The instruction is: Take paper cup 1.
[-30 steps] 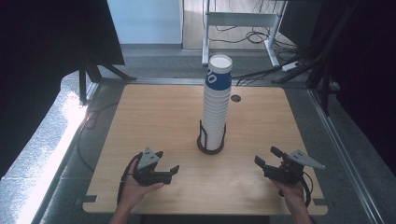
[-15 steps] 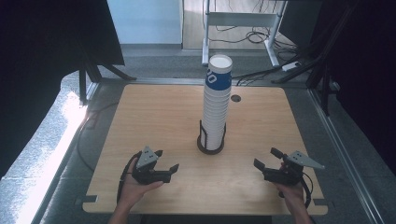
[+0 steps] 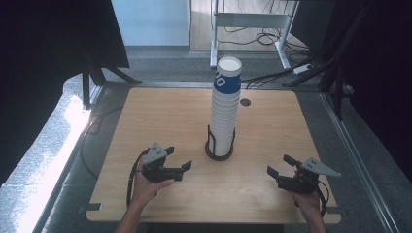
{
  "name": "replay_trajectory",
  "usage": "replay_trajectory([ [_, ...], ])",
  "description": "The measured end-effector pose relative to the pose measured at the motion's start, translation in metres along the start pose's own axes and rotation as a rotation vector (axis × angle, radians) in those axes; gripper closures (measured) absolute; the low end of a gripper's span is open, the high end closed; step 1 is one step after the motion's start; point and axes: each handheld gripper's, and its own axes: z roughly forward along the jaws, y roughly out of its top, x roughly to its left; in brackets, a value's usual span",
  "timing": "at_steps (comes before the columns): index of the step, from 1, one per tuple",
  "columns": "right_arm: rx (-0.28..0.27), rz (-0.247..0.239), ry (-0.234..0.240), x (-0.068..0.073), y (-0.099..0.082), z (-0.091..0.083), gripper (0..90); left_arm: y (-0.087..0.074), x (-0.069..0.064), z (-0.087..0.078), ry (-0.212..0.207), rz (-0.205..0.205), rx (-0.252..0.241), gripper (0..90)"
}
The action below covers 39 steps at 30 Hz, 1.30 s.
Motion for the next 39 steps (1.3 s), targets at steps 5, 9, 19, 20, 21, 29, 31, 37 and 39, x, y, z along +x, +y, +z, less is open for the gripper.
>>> replay_trajectory([
  [5, -0.002, -0.013, 0.019, 0.003, 0.001, -0.003, 13.3, 0.015, -0.003, 0.004, -0.020, 0.020, -0.004, 11.4],
  [9, 0.009, -0.023, 0.030, 0.006, 0.000, 0.000, 13.7, 0.028, -0.002, 0.002, -0.042, 0.034, -0.018, 10.8],
  [19, 0.044, -0.068, 0.049, 0.015, -0.004, 0.009, 14.7, 0.055, 0.004, 0.012, -0.076, 0.069, -0.021, 8.3],
  [20, 0.044, -0.070, 0.049, 0.015, -0.004, 0.009, 15.0, 0.057, 0.004, 0.014, -0.075, 0.071, -0.020, 8.3],
  [21, 0.046, -0.070, 0.049, 0.015, -0.004, 0.009, 15.2, 0.059, 0.004, 0.017, -0.077, 0.076, -0.021, 8.3],
  [29, 0.030, -0.068, 0.050, 0.012, -0.004, 0.005, 15.5, 0.070, 0.004, 0.034, -0.097, 0.069, -0.024, 8.3],
  [31, 0.023, -0.054, 0.053, 0.010, -0.004, 0.004, 15.8, 0.071, 0.003, 0.038, -0.103, 0.078, -0.021, 7.9],
  [37, 0.028, -0.056, 0.038, 0.010, -0.005, 0.004, 15.8, 0.076, 0.007, 0.046, -0.129, 0.070, -0.019, 6.3],
  [39, 0.025, -0.062, 0.036, 0.011, -0.004, 0.003, 15.8, 0.079, 0.007, 0.044, -0.128, 0.082, -0.023, 5.3],
])
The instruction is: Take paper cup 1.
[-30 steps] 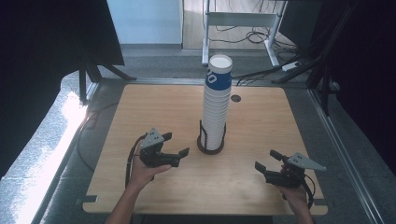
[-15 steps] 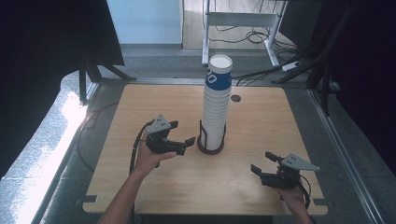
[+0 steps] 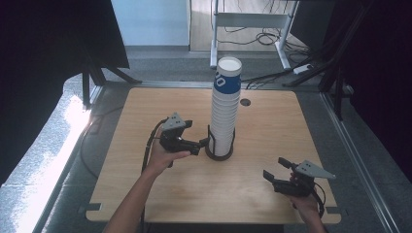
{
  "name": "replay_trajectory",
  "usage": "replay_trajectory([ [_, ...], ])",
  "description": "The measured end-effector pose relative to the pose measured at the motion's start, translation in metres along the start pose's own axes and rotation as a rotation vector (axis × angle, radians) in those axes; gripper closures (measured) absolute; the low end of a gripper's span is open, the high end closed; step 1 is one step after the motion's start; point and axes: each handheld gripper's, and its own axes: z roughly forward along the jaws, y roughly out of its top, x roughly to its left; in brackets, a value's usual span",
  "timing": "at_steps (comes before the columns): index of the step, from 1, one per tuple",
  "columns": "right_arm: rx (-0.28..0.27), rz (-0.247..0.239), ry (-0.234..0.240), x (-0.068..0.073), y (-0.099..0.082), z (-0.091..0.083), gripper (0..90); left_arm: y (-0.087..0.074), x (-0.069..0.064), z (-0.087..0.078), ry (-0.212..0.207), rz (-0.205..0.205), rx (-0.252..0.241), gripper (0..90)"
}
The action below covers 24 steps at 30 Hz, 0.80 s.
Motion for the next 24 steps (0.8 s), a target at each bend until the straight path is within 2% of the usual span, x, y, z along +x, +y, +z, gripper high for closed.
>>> replay_trajectory([
  [3, -0.009, 0.001, -0.002, 0.000, 0.001, -0.002, 15.8, 0.007, 0.000, -0.002, -0.007, 0.009, -0.012, 4.3],
  [8, -0.013, 0.004, -0.001, 0.000, 0.001, -0.003, 15.8, 0.012, 0.002, 0.000, -0.030, 0.000, -0.023, 2.3],
  [18, -0.006, 0.000, 0.001, 0.000, 0.001, -0.001, 15.8, 0.021, 0.000, 0.026, -0.044, 0.024, -0.001, 2.0],
  [22, -0.007, 0.001, 0.003, 0.000, 0.001, -0.001, 15.8, 0.025, 0.000, 0.033, -0.037, 0.030, 0.008, 1.8],
  [24, -0.007, 0.005, 0.004, 0.000, 0.001, -0.001, 15.8, 0.027, 0.001, 0.036, -0.046, 0.031, 0.008, 1.5],
])
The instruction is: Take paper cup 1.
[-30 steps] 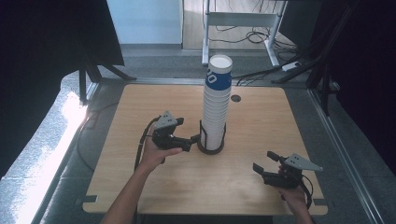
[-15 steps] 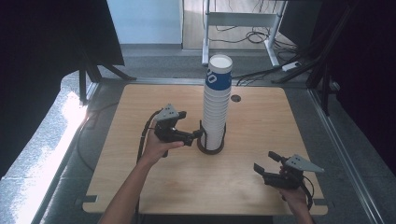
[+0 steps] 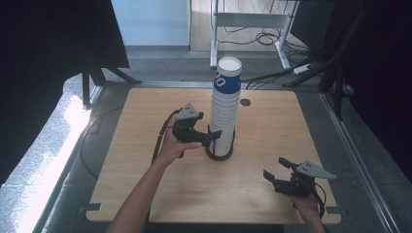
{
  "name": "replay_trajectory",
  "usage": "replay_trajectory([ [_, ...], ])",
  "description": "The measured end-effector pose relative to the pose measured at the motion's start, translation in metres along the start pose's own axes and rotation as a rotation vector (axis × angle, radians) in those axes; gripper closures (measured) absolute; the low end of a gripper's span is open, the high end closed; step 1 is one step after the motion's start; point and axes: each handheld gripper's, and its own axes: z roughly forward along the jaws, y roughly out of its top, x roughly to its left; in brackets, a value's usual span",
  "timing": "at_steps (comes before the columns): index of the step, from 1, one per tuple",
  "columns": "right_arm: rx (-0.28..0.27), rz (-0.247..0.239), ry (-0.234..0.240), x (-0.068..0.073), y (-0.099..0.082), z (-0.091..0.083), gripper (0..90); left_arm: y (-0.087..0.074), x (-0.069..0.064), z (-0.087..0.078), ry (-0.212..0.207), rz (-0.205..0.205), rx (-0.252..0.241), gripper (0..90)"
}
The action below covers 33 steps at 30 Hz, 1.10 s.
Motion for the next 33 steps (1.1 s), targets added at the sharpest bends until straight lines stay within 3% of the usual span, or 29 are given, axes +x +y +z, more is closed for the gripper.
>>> replay_trajectory([
  [10, 0.005, -0.003, -0.005, -0.001, 0.000, 0.000, 15.8, 0.009, 0.005, 0.025, -0.002, 0.020, 0.030, 1.7],
  [17, 0.008, -0.005, -0.005, -0.001, 0.000, 0.000, 15.8, 0.009, 0.008, 0.039, -0.003, 0.026, 0.026, 2.4],
  [23, 0.009, -0.001, -0.004, -0.002, -0.001, 0.000, 15.8, 0.007, 0.006, 0.043, 0.000, 0.047, 0.001, 11.3],
  [33, 0.015, -0.010, 0.003, 0.001, 0.000, 0.002, 15.8, 0.005, 0.008, 0.044, -0.006, 0.055, -0.020, 11.5],
])
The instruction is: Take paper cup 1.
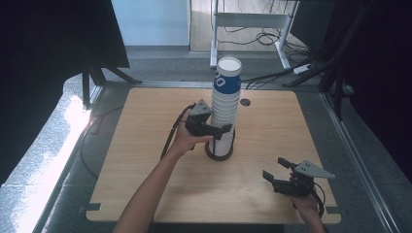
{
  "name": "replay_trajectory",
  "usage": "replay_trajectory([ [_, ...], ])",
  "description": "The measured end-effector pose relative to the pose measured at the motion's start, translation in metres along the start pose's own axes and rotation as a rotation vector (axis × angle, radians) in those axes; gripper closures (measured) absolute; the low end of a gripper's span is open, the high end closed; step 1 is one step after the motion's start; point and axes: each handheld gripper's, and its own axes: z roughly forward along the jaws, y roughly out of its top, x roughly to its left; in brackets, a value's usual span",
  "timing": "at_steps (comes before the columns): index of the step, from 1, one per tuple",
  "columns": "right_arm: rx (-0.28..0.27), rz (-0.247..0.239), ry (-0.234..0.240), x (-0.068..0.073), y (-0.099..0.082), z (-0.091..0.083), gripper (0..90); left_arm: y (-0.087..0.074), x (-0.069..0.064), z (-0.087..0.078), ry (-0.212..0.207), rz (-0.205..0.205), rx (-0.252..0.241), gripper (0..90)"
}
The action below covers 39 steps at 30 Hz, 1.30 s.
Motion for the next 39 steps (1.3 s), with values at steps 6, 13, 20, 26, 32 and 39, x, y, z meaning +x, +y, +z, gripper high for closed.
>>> replay_trajectory([
  [6, 0.007, -0.004, 0.002, 0.001, 0.000, 0.003, 15.8, 0.000, 0.001, 0.007, 0.012, -0.012, -0.004, 7.2],
  [13, -0.005, -0.003, 0.002, 0.001, 0.001, 0.001, 16.0, 0.000, -0.001, 0.007, 0.014, -0.001, -0.015, 12.1],
  [20, -0.018, -0.053, 0.083, 0.003, 0.024, 0.003, 18.2, 0.000, -0.001, 0.008, 0.008, 0.011, -0.015, 12.4],
  [26, -0.064, -0.081, 0.139, 0.001, 0.066, 0.006, 18.7, 0.000, 0.000, 0.008, 0.005, 0.017, -0.013, 12.5],
  [32, -0.081, -0.118, 0.183, 0.003, 0.120, 0.010, 19.1, 0.001, -0.001, 0.008, 0.007, 0.013, -0.005, 12.5],
  [39, -0.058, -0.143, 0.211, 0.006, 0.145, 0.020, 19.1, 0.001, -0.001, 0.008, 0.008, 0.013, -0.009, 12.5],
])
